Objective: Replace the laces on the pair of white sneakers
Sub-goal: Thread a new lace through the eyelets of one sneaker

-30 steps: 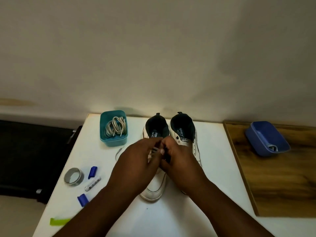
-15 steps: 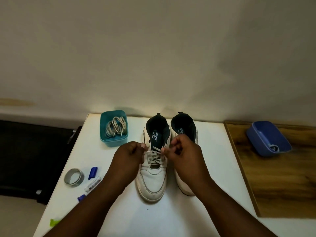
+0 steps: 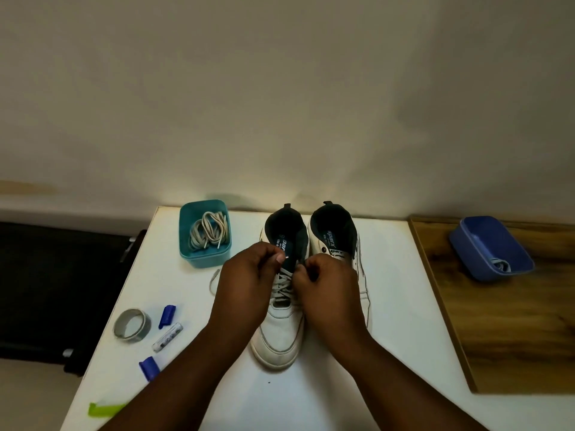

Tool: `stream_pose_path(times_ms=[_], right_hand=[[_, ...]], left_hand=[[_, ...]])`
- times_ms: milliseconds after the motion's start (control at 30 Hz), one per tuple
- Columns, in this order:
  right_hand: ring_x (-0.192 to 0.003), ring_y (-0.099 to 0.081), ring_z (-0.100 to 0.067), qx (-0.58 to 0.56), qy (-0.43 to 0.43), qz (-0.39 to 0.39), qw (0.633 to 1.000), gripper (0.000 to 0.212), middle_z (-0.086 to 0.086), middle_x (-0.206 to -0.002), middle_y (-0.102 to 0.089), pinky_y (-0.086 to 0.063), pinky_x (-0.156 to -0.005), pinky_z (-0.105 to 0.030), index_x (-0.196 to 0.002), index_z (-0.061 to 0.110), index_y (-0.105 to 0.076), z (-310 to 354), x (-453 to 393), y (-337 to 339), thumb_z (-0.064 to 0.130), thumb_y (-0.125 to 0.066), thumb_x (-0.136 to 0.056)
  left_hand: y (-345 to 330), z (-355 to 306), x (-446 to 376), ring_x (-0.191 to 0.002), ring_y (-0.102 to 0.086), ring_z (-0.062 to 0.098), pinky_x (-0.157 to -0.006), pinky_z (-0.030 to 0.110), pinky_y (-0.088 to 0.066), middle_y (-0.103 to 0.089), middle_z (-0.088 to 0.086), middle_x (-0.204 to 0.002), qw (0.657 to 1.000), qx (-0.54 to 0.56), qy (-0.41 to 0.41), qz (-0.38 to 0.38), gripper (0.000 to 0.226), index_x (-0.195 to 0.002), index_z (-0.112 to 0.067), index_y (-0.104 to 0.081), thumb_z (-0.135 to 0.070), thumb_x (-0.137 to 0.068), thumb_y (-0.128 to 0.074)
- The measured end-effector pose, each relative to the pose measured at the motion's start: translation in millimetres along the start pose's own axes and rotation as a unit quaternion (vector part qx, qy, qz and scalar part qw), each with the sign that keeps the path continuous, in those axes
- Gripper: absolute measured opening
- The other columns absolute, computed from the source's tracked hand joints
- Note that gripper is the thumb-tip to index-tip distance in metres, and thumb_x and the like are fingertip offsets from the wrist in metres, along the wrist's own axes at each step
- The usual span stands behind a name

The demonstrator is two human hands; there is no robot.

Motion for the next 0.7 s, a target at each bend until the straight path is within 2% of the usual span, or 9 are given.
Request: stream_pose_path(times_ms=[100,167,267,367,500,633,700], right_hand=[[-0.057,-0.057,-0.010,-0.091,-0.047,0.013,0.995,0.024,0.001,-0.060,-0.061,-0.045,-0.054,-0.027,-0.067,0.015,-0.064,-11,-4,-1,0.018,-0.066,-0.090],[-0.060,-0.061,-0.011,-0.121,-0.061,0.034,0.990,0.021,0.001,-0.063,-0.065,-0.051,-0.058,-0.032,-0.070,0.015,-0.069,-17,-6,-6,0.020,-0.065,-0.091],[-0.073,-0.070,-0.021,-0.165,-0.072,0.056,0.982,0.017,0.000,-0.074,-0.072,-0.059,-0.071,-0.043,-0.081,0.018,-0.075,-22,-6,-10,0.023,-0.064,-0.093],[-0.079,-0.072,-0.017,-0.188,-0.084,0.070,0.976,0.015,0.002,-0.081,-0.076,-0.061,-0.077,-0.042,-0.088,0.021,-0.078,-25,-6,-12,0.020,-0.066,-0.097],[-0.081,-0.073,-0.017,-0.199,-0.086,0.078,0.973,0.016,0.002,-0.083,-0.077,-0.061,-0.082,-0.048,-0.092,0.021,-0.078,-24,-5,-15,0.032,-0.066,-0.090],[-0.076,-0.070,-0.013,-0.189,-0.070,0.072,0.977,0.015,0.005,-0.078,-0.074,-0.060,-0.076,-0.041,-0.088,0.022,-0.076,-23,-5,-14,0.033,-0.066,-0.091],[-0.072,-0.066,-0.005,-0.169,-0.046,0.076,0.982,0.014,0.010,-0.075,-0.071,-0.053,-0.070,-0.026,-0.085,0.024,-0.075,-19,-6,-13,0.029,-0.066,-0.095]], left_hand=[[-7,-9,-4,-0.086,-0.065,0.008,-0.079,0.033,-0.053,-0.073,-0.010,-0.091,0.996,-0.073,-0.052,0.002,0.017,-0.100,-0.027,-0.075,-0.029,-0.101,-0.058],[-12,-13,-7,-0.093,-0.066,0.016,-0.082,0.041,-0.053,-0.074,-0.008,-0.097,0.986,-0.148,-0.075,0.016,0.021,-0.104,-0.032,-0.075,-0.034,-0.098,-0.056],[-17,-14,-8,-0.106,-0.062,0.021,-0.089,0.040,-0.044,-0.074,-0.009,-0.106,0.971,-0.227,-0.067,0.033,0.025,-0.117,-0.039,-0.070,-0.030,-0.094,-0.066],[-19,-9,-7,-0.105,-0.059,0.017,-0.086,0.037,-0.032,-0.070,-0.013,-0.098,0.973,-0.223,-0.058,0.018,0.033,-0.128,-0.043,-0.051,-0.035,-0.098,-0.062],[-19,-5,-7,-0.104,-0.059,0.015,-0.087,0.039,-0.032,-0.068,-0.017,-0.094,0.977,-0.207,-0.060,-0.004,0.040,-0.129,-0.039,-0.047,-0.034,-0.095,-0.066],[-20,-2,-8,-0.104,-0.059,0.015,-0.091,0.042,-0.034,-0.070,-0.017,-0.093,0.981,-0.185,-0.060,-0.003,0.038,-0.127,-0.036,-0.049,-0.033,-0.094,-0.067],[-20,-2,-9,-0.104,-0.059,0.015,-0.092,0.042,-0.034,-0.069,-0.016,-0.093,0.976,-0.205,-0.070,0.001,0.037,-0.126,-0.037,-0.048,-0.035,-0.095,-0.067]])
Point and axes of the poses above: each hand's wrist, its own x-axis away from the middle knuckle, its own y-axis out of the back of the hand, z = x × y, the point moved 6 cm from there along -x, towards the middle knuckle
